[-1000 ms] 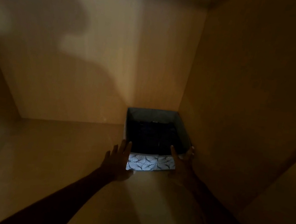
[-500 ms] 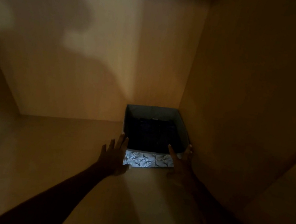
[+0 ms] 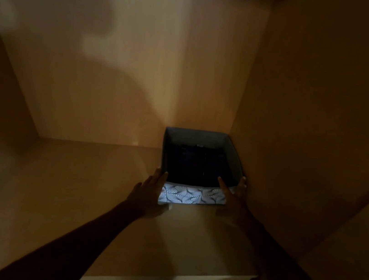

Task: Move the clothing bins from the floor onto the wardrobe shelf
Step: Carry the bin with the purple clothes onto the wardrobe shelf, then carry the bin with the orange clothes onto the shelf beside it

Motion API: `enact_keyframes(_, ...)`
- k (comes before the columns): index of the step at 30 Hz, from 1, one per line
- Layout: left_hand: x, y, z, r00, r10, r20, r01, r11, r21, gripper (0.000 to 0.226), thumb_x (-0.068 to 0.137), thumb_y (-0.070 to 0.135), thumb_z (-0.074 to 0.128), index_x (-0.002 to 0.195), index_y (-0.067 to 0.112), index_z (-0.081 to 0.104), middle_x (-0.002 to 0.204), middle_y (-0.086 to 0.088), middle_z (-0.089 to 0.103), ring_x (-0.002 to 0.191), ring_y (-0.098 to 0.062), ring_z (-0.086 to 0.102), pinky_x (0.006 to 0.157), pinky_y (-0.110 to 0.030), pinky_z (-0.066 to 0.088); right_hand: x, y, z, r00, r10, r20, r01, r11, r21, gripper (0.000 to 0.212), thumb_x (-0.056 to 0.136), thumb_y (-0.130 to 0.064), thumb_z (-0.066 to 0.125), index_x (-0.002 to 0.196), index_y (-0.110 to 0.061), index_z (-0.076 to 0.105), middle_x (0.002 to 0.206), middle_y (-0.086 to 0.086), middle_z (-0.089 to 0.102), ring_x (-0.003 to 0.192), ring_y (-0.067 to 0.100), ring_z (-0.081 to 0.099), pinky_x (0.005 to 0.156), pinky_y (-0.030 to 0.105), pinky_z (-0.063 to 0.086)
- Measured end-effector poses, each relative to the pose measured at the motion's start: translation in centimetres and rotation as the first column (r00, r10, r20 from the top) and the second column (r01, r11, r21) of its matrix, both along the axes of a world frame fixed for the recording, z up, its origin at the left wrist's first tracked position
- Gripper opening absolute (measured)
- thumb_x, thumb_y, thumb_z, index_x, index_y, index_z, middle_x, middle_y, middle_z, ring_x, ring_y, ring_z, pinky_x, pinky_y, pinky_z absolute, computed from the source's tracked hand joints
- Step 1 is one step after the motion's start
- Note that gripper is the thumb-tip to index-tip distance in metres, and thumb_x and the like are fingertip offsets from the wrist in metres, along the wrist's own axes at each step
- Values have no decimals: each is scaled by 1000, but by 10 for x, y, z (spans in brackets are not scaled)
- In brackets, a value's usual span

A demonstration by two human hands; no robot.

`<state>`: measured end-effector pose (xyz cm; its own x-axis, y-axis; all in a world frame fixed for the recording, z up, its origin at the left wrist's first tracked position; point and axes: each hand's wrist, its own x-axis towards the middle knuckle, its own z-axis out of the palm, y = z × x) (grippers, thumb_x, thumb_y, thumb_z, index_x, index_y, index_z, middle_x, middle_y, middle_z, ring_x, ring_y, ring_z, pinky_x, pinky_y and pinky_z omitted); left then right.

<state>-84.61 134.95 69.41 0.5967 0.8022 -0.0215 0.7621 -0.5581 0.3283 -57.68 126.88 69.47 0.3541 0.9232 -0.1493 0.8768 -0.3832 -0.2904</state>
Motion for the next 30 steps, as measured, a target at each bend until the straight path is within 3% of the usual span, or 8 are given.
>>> enact_keyframes(3,-10,-10,8,995,3,105,-4,1000,10,94,85,55,58,154,22,2,163,-4,4,145,-25,26,114,-44,31,-12,-12,3,998,25,-63,-21,998,58,104,82,-19,72,150,-36,-4,153,19,-33,144,42,-20,118,51,5)
enact_keyframes(6,-20,-29,10,922,115,368,-102,993,-55,65,90,43,59,145,22,33,144,1,47,128,-21,49,96,-27,40,-43,-26,0,980,46,-193,2,970,244,89,85,-14,66,152,-29,10,159,13,-15,149,32,-2,120,38,15)
enact_keyframes(9,-35,-50,0,732,311,606,-179,946,-269,41,91,29,63,130,18,55,127,1,60,119,-20,56,91,-29,46,-85,-46,-3,913,95,-397,69,923,379,65,85,-14,67,143,-29,41,158,3,21,146,20,20,110,24,24)
enact_keyframes(12,-58,-75,-16,530,443,723,-192,893,-407,25,89,14,65,114,13,66,111,3,67,102,-10,64,82,-23,47,-126,-67,-5,697,145,-703,115,944,308,53,84,-16,70,129,-39,52,143,-9,44,128,9,45,84,17,49)
enact_keyframes(14,-73,-97,-24,454,510,730,-204,857,-472,19,90,11,65,108,16,68,105,6,69,90,4,64,80,-18,47,-149,-77,-8,598,154,-787,94,961,259,50,85,-17,71,128,-38,55,138,-13,49,122,3,49,71,13,51)
enact_keyframes(17,-100,-129,-33,368,588,720,-254,808,-531,17,90,10,64,106,13,69,103,4,70,88,8,63,80,-12,47,-174,-86,-17,448,192,-873,21,974,225,52,87,-10,67,133,-30,53,138,-7,51,126,8,49,78,20,54)
enact_keyframes(23,-165,-214,-61,138,776,616,-470,599,-649,31,88,34,65,113,16,68,107,1,72,102,-17,67,91,-37,52,-232,-86,-40,396,286,-873,-370,919,134,47,72,-36,64,118,-45,56,133,-11,58,118,8,58,94,30,50)
enact_keyframes(30,-197,-358,-87,-275,812,515,-685,210,-698,24,93,22,62,115,13,66,104,-1,72,91,-13,67,80,-24,51,-303,-131,-67,268,397,-878,-762,645,60,57,78,-22,66,132,-30,53,132,-8,58,116,10,59,97,32,51)
